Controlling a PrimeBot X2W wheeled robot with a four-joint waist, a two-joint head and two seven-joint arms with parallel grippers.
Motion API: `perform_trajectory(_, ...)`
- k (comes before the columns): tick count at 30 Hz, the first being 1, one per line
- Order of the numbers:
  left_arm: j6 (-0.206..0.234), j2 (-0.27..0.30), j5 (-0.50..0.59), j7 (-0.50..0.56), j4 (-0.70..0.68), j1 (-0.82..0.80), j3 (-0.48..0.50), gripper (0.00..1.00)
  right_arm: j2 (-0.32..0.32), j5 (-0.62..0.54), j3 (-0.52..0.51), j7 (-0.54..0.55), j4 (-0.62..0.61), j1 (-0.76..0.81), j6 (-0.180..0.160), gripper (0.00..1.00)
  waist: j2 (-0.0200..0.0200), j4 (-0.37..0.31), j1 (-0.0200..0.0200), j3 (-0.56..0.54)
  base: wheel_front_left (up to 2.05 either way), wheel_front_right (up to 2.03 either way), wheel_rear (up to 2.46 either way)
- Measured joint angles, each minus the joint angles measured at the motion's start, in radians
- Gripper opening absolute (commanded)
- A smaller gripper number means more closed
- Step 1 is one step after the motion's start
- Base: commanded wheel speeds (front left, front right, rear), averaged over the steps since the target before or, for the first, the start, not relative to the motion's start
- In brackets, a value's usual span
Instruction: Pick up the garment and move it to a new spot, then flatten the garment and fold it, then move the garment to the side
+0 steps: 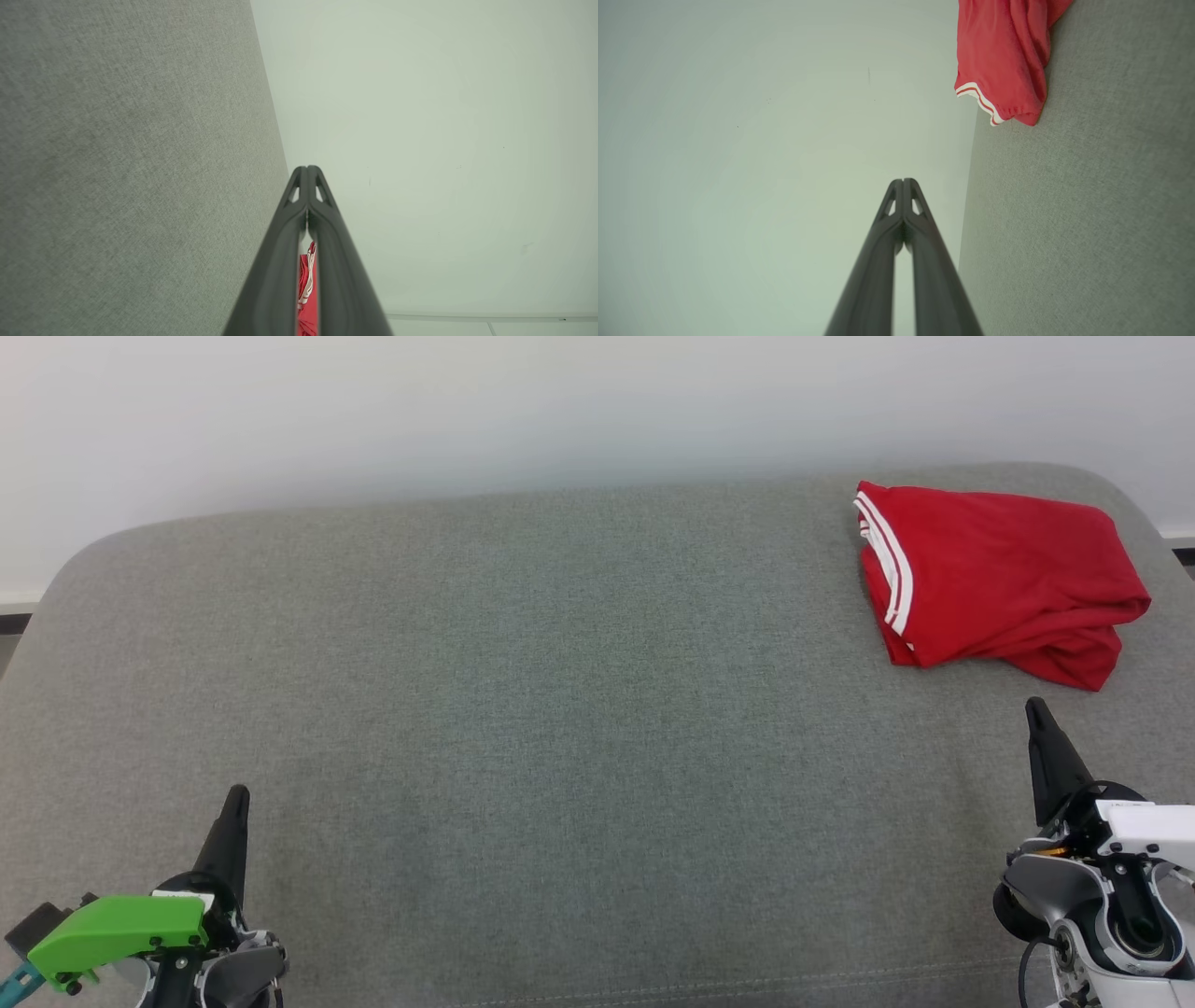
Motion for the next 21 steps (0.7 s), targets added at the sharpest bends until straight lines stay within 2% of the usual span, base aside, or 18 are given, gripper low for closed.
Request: perform_trajectory(21, 0.000, 0.000, 0.000, 0.000, 0.000, 0.000, 0.000, 0.00, 0.000, 0.000, -0.001, 0.000, 0.008, -0.001, 0.002, 0.00, 0.0000, 0.000, 0.0000, 0.000, 0.00, 0.00, 0.00)
